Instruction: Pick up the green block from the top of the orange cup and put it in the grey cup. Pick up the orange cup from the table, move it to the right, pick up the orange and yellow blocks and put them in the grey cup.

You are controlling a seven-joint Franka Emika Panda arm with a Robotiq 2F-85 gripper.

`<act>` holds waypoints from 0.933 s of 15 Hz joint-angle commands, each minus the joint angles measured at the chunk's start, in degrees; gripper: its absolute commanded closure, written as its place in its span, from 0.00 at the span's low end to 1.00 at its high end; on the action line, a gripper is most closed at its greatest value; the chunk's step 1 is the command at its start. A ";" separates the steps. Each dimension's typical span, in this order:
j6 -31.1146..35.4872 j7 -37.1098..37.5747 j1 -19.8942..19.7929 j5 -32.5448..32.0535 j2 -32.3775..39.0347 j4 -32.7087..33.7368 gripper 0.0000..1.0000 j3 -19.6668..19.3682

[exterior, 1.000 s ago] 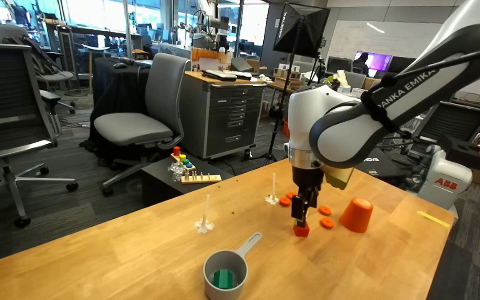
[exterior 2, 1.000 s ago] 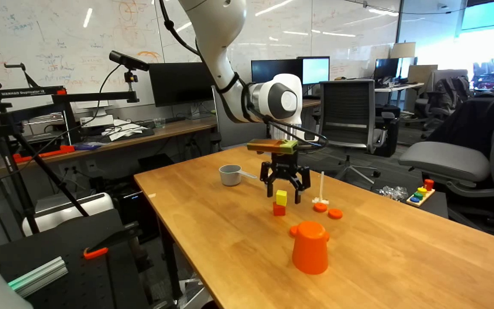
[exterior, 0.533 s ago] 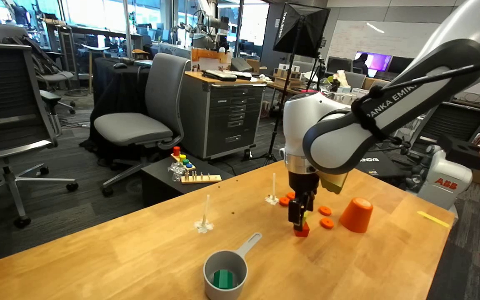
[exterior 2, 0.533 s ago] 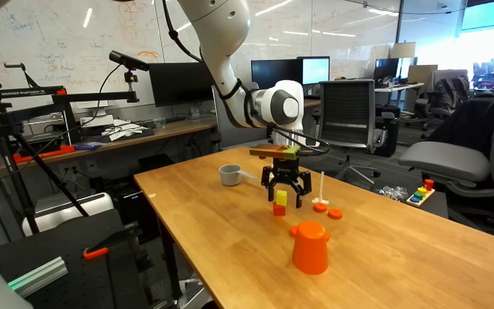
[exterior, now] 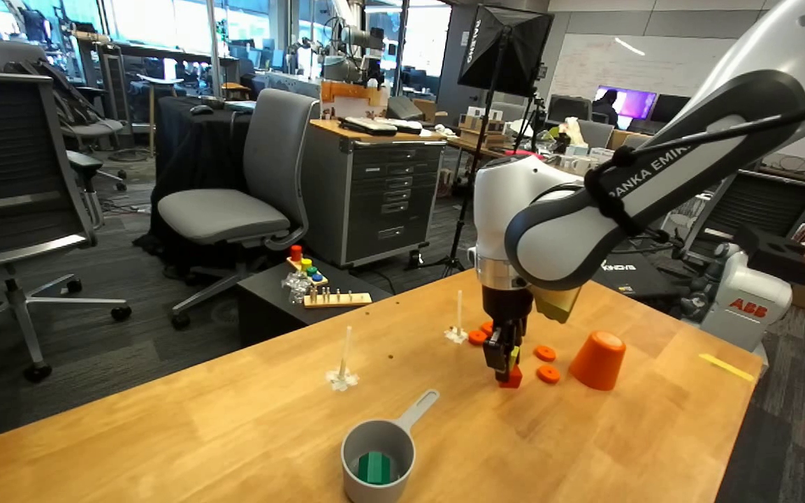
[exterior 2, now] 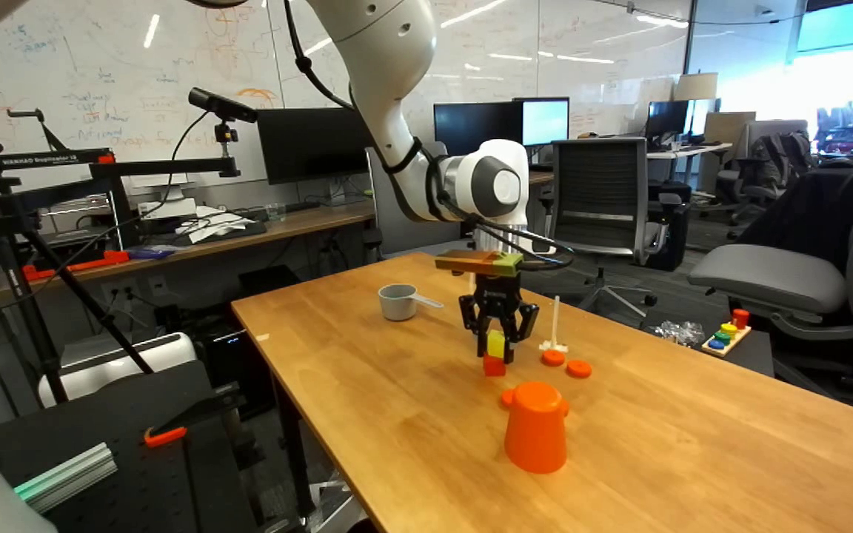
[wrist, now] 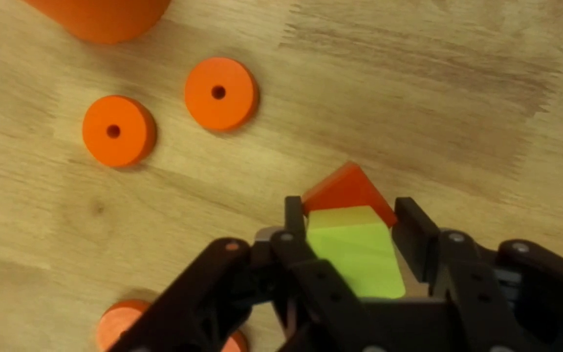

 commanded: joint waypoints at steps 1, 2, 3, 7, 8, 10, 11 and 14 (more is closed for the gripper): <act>-1.53 -0.62 -1.04 0.56 -0.06 1.19 0.75 0.55; -1.55 -0.64 -1.21 0.69 -0.18 1.14 0.75 0.61; -1.48 -0.49 -1.34 0.80 -0.38 1.00 0.75 0.61; -1.55 -0.16 -1.53 1.38 -2.15 0.57 0.75 0.91; -1.48 0.04 -1.29 1.35 -2.81 0.46 0.75 0.87; -1.38 0.59 -0.70 1.27 -4.77 0.05 0.75 1.02; -1.47 0.90 -0.22 1.10 -6.10 -0.31 0.75 1.16; -1.59 1.87 1.25 0.68 -9.88 -0.99 0.75 1.71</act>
